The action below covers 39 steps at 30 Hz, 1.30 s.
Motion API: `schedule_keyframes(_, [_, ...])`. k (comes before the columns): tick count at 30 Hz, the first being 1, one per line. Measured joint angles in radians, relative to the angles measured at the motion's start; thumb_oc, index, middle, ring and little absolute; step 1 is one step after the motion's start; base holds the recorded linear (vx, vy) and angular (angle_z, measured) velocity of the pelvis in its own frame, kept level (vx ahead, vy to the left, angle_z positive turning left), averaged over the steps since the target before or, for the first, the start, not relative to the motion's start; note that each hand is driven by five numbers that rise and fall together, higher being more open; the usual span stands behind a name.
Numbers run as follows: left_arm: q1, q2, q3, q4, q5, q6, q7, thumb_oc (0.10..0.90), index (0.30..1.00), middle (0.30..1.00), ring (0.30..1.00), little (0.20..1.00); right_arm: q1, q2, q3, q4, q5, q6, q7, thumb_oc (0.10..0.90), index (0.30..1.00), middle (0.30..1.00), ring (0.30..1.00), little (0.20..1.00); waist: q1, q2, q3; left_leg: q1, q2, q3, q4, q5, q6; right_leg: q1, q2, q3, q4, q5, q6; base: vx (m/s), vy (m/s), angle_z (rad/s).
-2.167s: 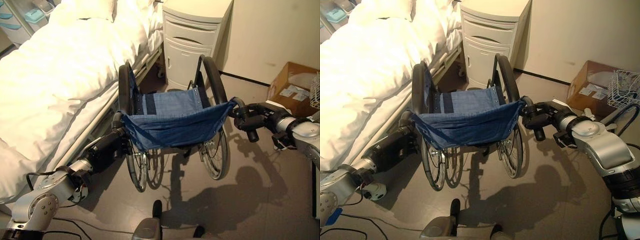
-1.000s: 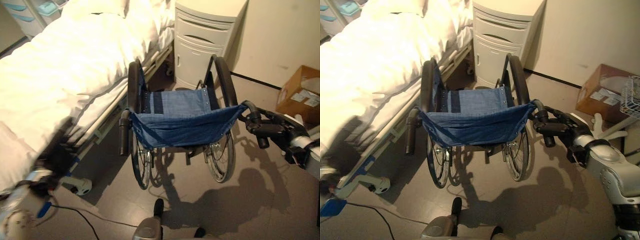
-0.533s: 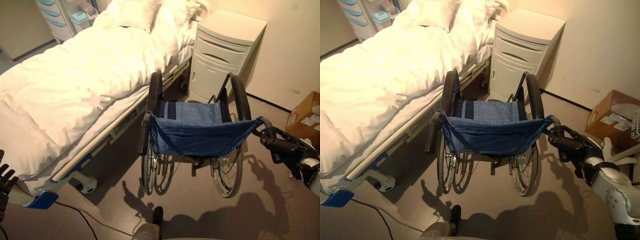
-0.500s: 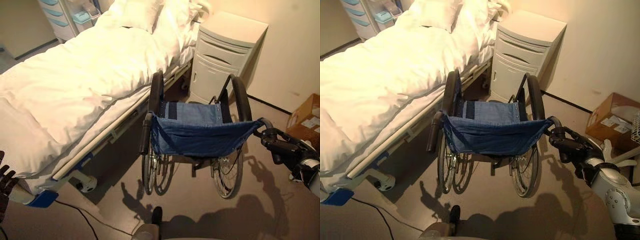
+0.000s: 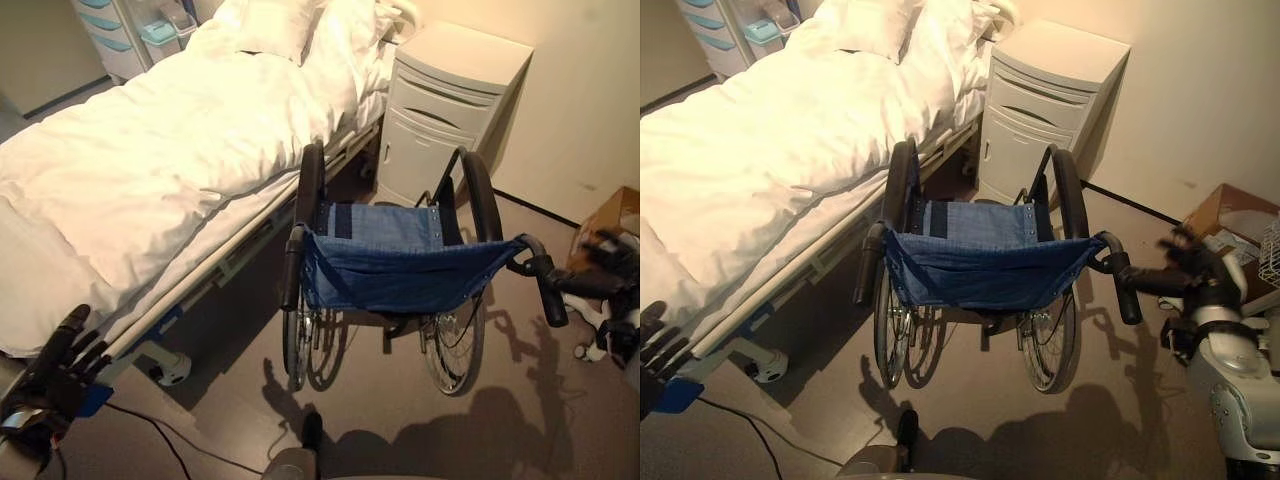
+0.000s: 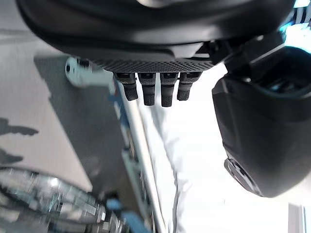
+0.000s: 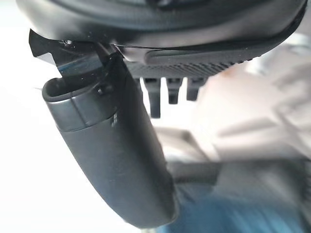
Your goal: Push the wheelchair next to the bed
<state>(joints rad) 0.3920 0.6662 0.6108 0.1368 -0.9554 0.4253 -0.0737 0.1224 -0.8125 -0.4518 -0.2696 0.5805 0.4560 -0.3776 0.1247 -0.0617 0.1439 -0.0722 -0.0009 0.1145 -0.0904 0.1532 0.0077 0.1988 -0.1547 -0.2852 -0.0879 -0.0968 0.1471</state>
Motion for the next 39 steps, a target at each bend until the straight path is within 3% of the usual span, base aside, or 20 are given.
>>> schedule_keyframes(2, [-0.004, -0.005, -0.019, -0.001, -0.002, 0.012, 0.001, 0.800, 0.900, 0.900, 0.900, 0.900, -0.004, -0.027, -0.081, -0.007, -0.082, -0.067, -0.042, 0.800, 0.900, 0.900, 0.900, 0.900, -0.003, 0.000, 0.000, 0.000, 0.000, 0.001, 0.000, 0.000, 0.000, 0.002, 0.000, 0.003, 0.000, 0.001, 0.001, 0.02, 0.010, -0.08])
schedule_keyframes(5, [-0.002, -0.029, -0.024, 0.003, -0.001, 0.018, 0.002, 0.800, 0.900, 0.900, 0.900, 0.900, -0.031, -0.104, -0.165, -0.015, -0.187, -0.170, -0.086, 0.800, 0.900, 0.900, 0.900, 0.900, -0.039, 0.001, 0.000, 0.005, 0.001, 0.006, 0.000, 0.000, 0.001, 0.003, 0.003, 0.005, 0.000, 0.001, 0.001, 0.02, 0.013, -0.06])
schedule_keyframes(9, [-0.017, -0.032, -0.074, 0.004, -0.002, 0.018, -0.001, 0.800, 0.900, 0.900, 0.900, 0.900, -0.048, -0.131, -0.171, -0.071, -0.230, -0.246, -0.157, 0.800, 0.900, 0.900, 0.900, 0.900, -0.053, 0.008, 0.001, 0.010, 0.010, 0.012, 0.000, 0.000, -0.001, 0.001, 0.004, 0.008, 0.000, -0.006, 0.015, 0.01, 0.009, -0.04])
schedule_keyframes(17, [-0.001, -0.064, -0.092, 0.004, -0.003, 0.021, 0.000, 0.800, 0.900, 0.900, 0.900, 0.900, 0.011, -0.108, -0.163, -0.062, -0.187, -0.269, -0.158, 0.800, 0.900, 0.900, 0.900, 0.900, -0.051, 0.040, -0.003, 0.010, 0.007, 0.011, 0.000, 0.000, -0.001, 0.003, 0.002, 0.007, 0.000, -0.006, 0.015, 0.00, 0.009, 0.01])
schedule_keyframes(27, [-0.008, -0.115, -0.108, 0.092, 0.001, 0.062, -0.020, 0.800, 0.900, 0.900, 0.900, 0.900, 0.039, 0.114, -0.105, 0.251, -0.102, -0.258, -0.158, 0.800, 0.900, 0.900, 0.900, 0.900, -0.053, 0.037, -0.009, 0.012, 0.004, 0.007, 0.000, 0.000, 0.000, 0.005, 0.002, 0.005, 0.000, -0.006, 0.015, -0.01, 0.003, 0.01])
schedule_keyframes(32, [-0.018, -0.157, -0.233, 0.253, 0.020, 0.060, -0.073, 0.800, 0.900, 0.900, 0.900, 0.900, 0.060, 0.245, 0.017, 0.536, -0.073, -0.237, -0.158, 0.800, 0.900, 0.900, 0.900, 0.900, -0.053, 0.035, -0.016, 0.016, 0.002, 0.006, 0.000, 0.000, 0.000, 0.010, 0.003, 0.005, 0.000, -0.006, 0.015, -0.02, 0.014, 0.00])
schedule_keyframes(35, [-0.045, -0.214, -0.332, 0.402, 0.061, 0.048, -0.101, 0.800, 0.900, 0.900, 0.900, 0.900, 0.052, 0.335, 0.143, 0.771, -0.047, -0.239, -0.158, 0.800, 0.900, 0.900, 0.900, 0.900, -0.052, 0.040, -0.024, 0.018, 0.001, 0.003, -0.001, 0.000, -0.001, 0.014, 0.005, 0.002, 0.000, -0.007, 0.016, -0.01, 0.006, 0.03])
schedule_keyframes(36, [-0.075, -0.241, -0.382, 0.502, 0.087, 0.025, -0.122, 0.800, 0.900, 0.900, 0.900, 0.900, 0.017, 0.371, 0.220, 0.922, -0.019, -0.256, -0.157, 0.800, 0.900, 0.900, 0.900, 0.900, -0.052, 0.042, -0.028, 0.022, 0.002, 0.002, -0.006, 0.001, -0.003, 0.019, 0.006, 0.000, 0.000, -0.007, 0.016, -0.01, -0.004, 0.05])
schedule_keyframes(39, [-0.123, -0.286, -0.487, 0.625, 0.153, 0.028, -0.134, 0.800, 0.900, 0.900, 0.900, 0.900, -0.020, 0.455, 0.309, 1.117, 0.061, -0.228, -0.137, 0.800, 0.900, 0.900, 0.900, 0.900, -0.047, 0.048, -0.033, 0.024, 0.006, -0.001, -0.008, 0.004, -0.006, 0.023, 0.010, -0.002, 0.000, -0.007, 0.016, -0.01, -0.005, 0.05])
